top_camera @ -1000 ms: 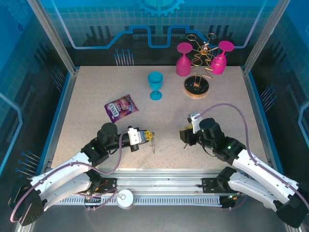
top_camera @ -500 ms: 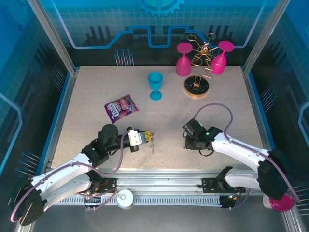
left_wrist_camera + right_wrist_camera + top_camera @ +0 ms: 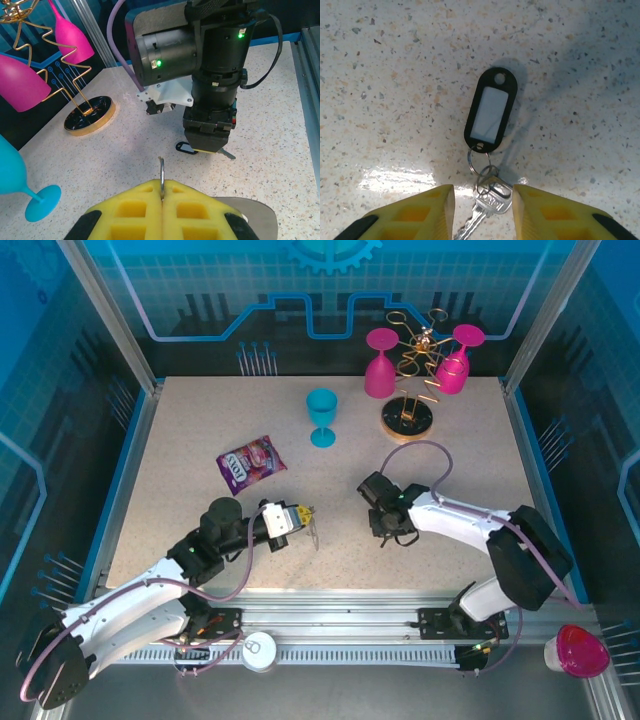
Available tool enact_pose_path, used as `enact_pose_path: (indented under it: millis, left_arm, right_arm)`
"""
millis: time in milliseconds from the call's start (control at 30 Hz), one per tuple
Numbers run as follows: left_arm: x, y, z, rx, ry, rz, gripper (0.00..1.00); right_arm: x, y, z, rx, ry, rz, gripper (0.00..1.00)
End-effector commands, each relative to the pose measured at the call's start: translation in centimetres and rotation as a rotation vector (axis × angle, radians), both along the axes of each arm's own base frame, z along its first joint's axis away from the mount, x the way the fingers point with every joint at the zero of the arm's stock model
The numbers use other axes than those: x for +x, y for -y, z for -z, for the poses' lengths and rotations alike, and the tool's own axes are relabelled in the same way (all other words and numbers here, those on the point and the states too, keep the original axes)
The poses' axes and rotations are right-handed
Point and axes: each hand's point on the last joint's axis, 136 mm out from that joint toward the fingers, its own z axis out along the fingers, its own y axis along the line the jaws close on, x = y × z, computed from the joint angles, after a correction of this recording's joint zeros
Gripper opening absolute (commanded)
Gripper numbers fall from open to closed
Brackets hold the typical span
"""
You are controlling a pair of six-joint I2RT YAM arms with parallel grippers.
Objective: Put the keys on the keyring
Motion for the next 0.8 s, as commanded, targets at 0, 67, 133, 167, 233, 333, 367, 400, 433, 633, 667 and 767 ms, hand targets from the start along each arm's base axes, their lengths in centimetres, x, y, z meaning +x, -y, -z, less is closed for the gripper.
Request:
enact_pose_path:
  millis: [0,67,133,167,233,333,367,400,433,633,667,767]
  left_arm:
    - [0.0,0.0,-1.0,-0.027,0.022,-0.002,0.00]
    - [0.0,0.0,-1.0,-0.027,0.021,-0.001,0.00]
    - [0.0,0.0,-0.9,-0.024,0.021,-0.001,0.00]
    - [-0.1,0.1,-0.9,-0.025,0.020,0.000,0.00]
    - [-0.1,0.1,-1.0,-0.025,0.022,0.003,0.00]
    - [-0.1,0.1,-0.9,-0.024,0.022,0.002,0.00]
    - [-0.1,0.1,-0.9,-0.022,0.025,0.003,0.00]
    - [-0.1,0.1,-0.9,-0.022,0.024,0.003,0.00]
    - [-0.1,0.1,-0.9,-0.022,0.023,0.004,0.00]
    - [-0.1,0.0,-0.8,-0.017,0.025,0.002,0.00]
    - [-0.1,0.0,-0.9,-0.016,0.027,0.002,0.00]
    - [-0.1,0.0,-0.8,-0.015,0.026,0.000,0.00]
  right_arm:
    - [0.7,-0.1,-0.1,-0.036,0.012,-0.008,0.33]
    - [0.7,-0.1,0.3,-0.045,0.002,-0.009,0.31]
    - [0.6,-0.1,0.7,-0.054,-0.007,-0.011,0.28]
    - [0.6,-0.2,0.9,-0.059,-0.011,-0.015,0.27]
    - [0.5,-0.1,1.3,-0.069,-0.019,-0.021,0.26]
    - [1.2,-0.7,0.9,-0.066,-0.009,-0.027,0.23]
    - [1.2,-0.7,1.0,-0.069,-0.012,-0.029,0.22]
    - [1.2,-0.7,1.1,-0.071,-0.013,-0.028,0.20]
    - [1.2,-0.7,1.1,-0.073,-0.014,-0.031,0.17]
    - [1.0,-0.3,0.8,-0.099,-0.013,-0.037,0.05]
    - [1.0,-0.2,0.6,-0.099,-0.007,-0.040,0.04]
    - [1.0,-0.4,-0.5,-0.073,0.023,-0.064,0.00]
